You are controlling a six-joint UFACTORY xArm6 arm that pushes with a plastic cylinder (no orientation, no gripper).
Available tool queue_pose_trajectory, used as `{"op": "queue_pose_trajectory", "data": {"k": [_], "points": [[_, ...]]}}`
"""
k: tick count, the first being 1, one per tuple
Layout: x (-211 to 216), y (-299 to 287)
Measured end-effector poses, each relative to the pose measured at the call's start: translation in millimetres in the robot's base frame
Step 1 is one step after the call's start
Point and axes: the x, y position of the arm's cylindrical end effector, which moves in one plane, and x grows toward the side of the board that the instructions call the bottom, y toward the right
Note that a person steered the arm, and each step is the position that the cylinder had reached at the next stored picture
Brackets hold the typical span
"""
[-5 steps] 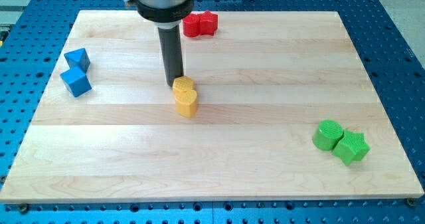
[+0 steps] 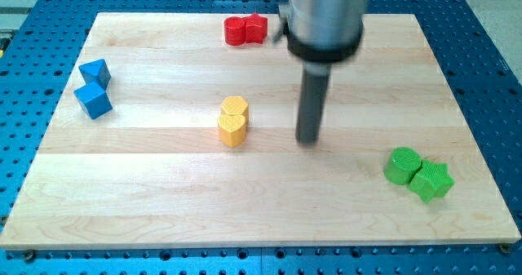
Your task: Slide the yellow blocks to the center of the board
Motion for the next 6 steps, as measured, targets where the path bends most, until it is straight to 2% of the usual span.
{"op": "queue_pose_trajectory", "data": {"k": [1,3,4,5,6], "points": [[6.3,-111.0],[-76.4,-99.7],[-94.8,-99.7],[-68.4,-86.6],[-65.9,-81.9]]}}
